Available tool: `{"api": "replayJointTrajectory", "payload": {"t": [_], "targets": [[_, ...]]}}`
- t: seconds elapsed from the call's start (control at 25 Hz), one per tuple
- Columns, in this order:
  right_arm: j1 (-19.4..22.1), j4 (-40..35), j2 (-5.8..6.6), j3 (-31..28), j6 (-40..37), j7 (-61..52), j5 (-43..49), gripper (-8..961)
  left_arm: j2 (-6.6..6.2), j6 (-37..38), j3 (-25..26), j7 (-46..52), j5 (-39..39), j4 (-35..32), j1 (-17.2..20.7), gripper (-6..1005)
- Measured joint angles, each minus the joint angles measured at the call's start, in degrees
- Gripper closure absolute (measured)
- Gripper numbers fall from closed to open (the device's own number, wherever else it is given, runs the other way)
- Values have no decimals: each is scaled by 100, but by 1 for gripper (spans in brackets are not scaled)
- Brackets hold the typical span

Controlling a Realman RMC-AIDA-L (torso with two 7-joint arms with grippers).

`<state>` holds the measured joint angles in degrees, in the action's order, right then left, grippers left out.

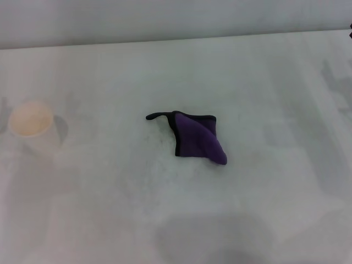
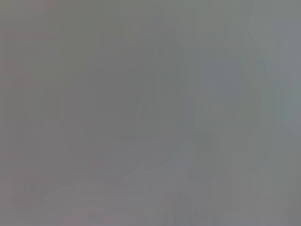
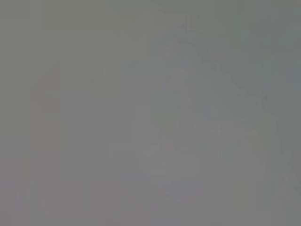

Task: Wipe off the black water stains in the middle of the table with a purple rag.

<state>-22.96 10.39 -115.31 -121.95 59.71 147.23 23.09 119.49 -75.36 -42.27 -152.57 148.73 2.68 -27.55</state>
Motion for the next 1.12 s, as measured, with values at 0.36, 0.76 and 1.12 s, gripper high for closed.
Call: {"api": "replayJointTrajectory", "payload": {"t": [0.36, 0.76, 1.12], "targets": [[-6, 70, -26, -12, 5, -19, -14, 225, -4, 14, 0, 0, 148, -5, 40, 106], [52, -3, -58, 28, 295, -135, -12, 225, -13, 14, -1, -4, 250, -28, 58, 106], [56, -77, -88, 341, 528, -310, 38, 225, -8, 11, -32, -3, 396, 17, 108, 106]]}}
